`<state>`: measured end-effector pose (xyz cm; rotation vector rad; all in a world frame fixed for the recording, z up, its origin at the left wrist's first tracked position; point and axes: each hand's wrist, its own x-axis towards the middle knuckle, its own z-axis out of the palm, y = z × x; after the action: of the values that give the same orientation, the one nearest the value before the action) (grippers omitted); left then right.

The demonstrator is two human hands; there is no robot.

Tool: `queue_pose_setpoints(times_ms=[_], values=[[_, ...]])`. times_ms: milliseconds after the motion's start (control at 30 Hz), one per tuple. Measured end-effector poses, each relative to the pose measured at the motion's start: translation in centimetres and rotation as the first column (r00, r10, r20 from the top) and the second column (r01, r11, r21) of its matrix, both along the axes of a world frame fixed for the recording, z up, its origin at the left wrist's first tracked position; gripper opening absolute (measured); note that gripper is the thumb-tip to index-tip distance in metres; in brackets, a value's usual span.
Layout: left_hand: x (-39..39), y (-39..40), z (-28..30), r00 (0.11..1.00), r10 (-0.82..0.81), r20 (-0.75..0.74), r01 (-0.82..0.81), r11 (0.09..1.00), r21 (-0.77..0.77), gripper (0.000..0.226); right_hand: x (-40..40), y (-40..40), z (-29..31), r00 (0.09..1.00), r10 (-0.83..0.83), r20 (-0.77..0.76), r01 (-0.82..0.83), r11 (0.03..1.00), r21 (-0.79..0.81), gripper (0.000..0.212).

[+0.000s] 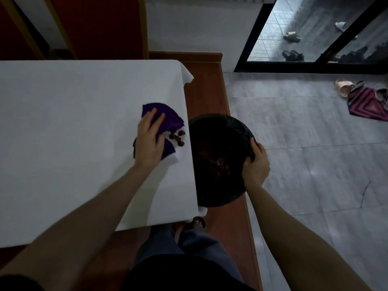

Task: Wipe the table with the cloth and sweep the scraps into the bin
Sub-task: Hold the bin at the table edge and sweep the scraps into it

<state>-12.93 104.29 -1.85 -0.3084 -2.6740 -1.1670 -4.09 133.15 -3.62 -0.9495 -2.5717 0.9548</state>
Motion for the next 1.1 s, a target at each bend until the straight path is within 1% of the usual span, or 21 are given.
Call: queue_pose_setpoints(times_ms=[67,200,267,333,433,500,667,833,967,1100], values=[[-2.6,-1.5,-0.5,0.999,0.023,0.032,-0.021,0.998,-0.063,0.052,-0.4,-0.3,0.3,1.000,-0.002,0.005,0.002,1.000,0.010,0.066],[-6.3,-4.3,-2.6,0.993,0.013,0.120,0.013,0.976,-0.218,0.051,-1.1,-0.7,0.7,1.000,-0.003,0.026,0.002,0.999,0.038,0.069],[-7.1,-5.5,-3.7,0.985,0.024,0.171,0.031,0.949,-0.315,0.055,-1.2,-0.9,0.7,0.999,-0.002,0.036,0.000,0.999,0.047,0.070],[-7.8,-6.3,-4.3,0.981,0.028,0.190,0.052,0.912,-0.406,0.064,-1.4,-1.1,0.7,0.999,0.002,0.044,-0.004,0.998,0.056,0.070],[-9.0,-7.0,-5.0,0.973,-0.018,0.228,0.130,0.863,-0.487,0.069,-1.6,-1.3,0.8,0.999,0.007,0.046,-0.010,0.998,0.063,0.071],[-9.3,-6.9,-5.4,0.970,-0.030,0.239,0.148,0.857,-0.493,0.066,-1.7,-1.5,0.9,0.998,0.013,0.053,-0.017,0.998,0.067,0.071],[-8.7,-5.2,-5.6,0.981,0.023,0.194,0.065,0.898,-0.434,0.054,-1.8,-2.0,1.1,0.998,0.016,0.053,-0.020,0.997,0.079,0.072],[-7.9,-2.7,-5.3,0.979,0.039,0.200,0.035,0.933,-0.357,0.050,-1.6,-2.3,1.2,0.999,0.020,0.050,-0.024,0.997,0.078,0.072],[-6.3,0.0,-5.0,0.983,0.005,0.184,0.062,0.933,-0.355,0.050,-1.5,-2.6,1.2,0.998,0.023,0.058,-0.026,0.998,0.063,0.071],[-4.4,2.2,-5.0,0.981,-0.043,0.189,0.098,0.951,-0.294,0.049,-1.4,-2.6,1.3,0.999,0.003,0.054,-0.005,0.999,0.035,0.070]])
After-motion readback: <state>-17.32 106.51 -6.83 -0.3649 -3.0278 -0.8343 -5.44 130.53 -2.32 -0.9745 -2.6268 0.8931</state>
